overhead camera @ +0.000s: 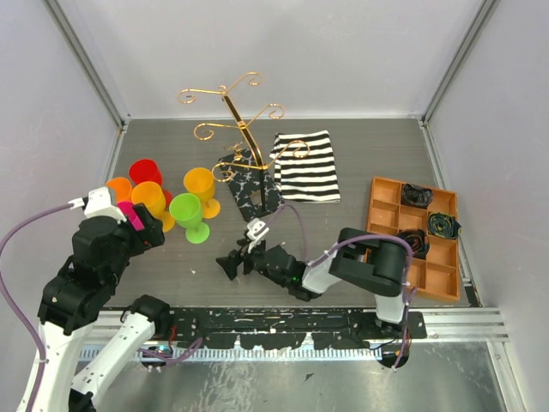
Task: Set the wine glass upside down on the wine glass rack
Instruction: Pick up the wine glass at the center of the board.
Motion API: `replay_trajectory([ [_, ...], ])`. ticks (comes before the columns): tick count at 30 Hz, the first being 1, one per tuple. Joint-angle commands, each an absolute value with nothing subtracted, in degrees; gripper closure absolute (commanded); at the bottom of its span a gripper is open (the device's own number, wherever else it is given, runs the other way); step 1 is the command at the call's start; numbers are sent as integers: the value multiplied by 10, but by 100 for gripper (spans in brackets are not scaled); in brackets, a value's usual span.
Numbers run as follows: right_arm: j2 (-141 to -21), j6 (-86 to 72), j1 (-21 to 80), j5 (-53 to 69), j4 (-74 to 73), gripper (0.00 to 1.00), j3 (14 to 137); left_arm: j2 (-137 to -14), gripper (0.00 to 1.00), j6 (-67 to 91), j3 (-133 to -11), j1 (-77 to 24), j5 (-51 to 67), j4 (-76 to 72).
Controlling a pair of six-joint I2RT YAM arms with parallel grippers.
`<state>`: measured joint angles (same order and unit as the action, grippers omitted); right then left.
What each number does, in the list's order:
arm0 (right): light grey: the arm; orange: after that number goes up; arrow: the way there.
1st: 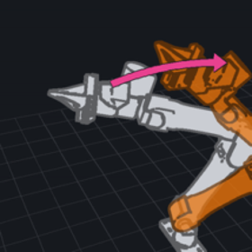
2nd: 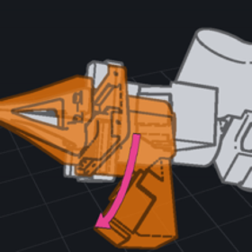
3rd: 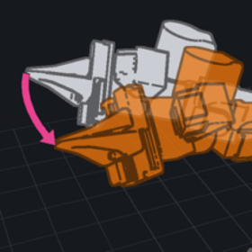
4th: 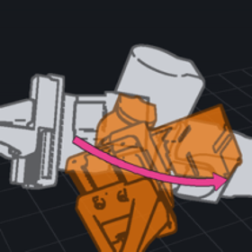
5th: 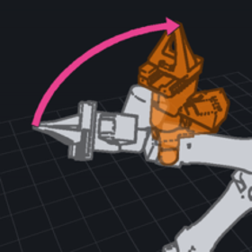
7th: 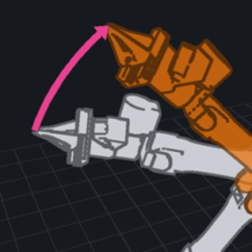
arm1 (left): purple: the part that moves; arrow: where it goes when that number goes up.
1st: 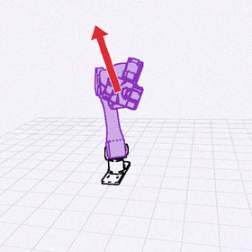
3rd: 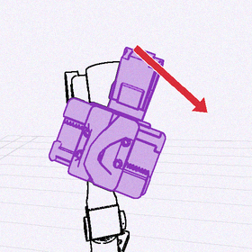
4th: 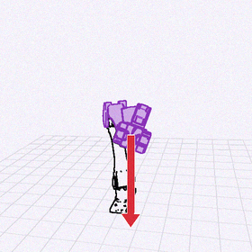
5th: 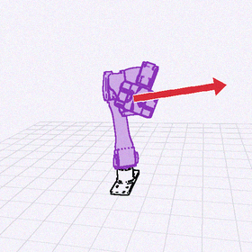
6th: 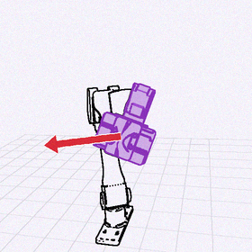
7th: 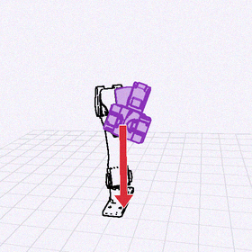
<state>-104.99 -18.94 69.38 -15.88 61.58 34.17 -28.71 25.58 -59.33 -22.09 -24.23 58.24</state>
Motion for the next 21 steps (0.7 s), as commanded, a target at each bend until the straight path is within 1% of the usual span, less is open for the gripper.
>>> replay_trajectory([
  [1,-1117,-109,699,-151,867,10,386,-280,2,254,-584,-222,-250,579],
  [4,-1161,-76,700,-146,895,11,412,-276,2,251,-581,-222,-256,579],
  [11,-1185,1,701,-130,841,11,456,-275,2,249,-577,-223,-259,573],
  [14,-1201,31,700,-103,817,11,474,-277,2,249,-577,-222,-259,575],
  [21,-1257,95,701,-101,802,12,542,-276,2,245,-573,-223,-249,568],
])
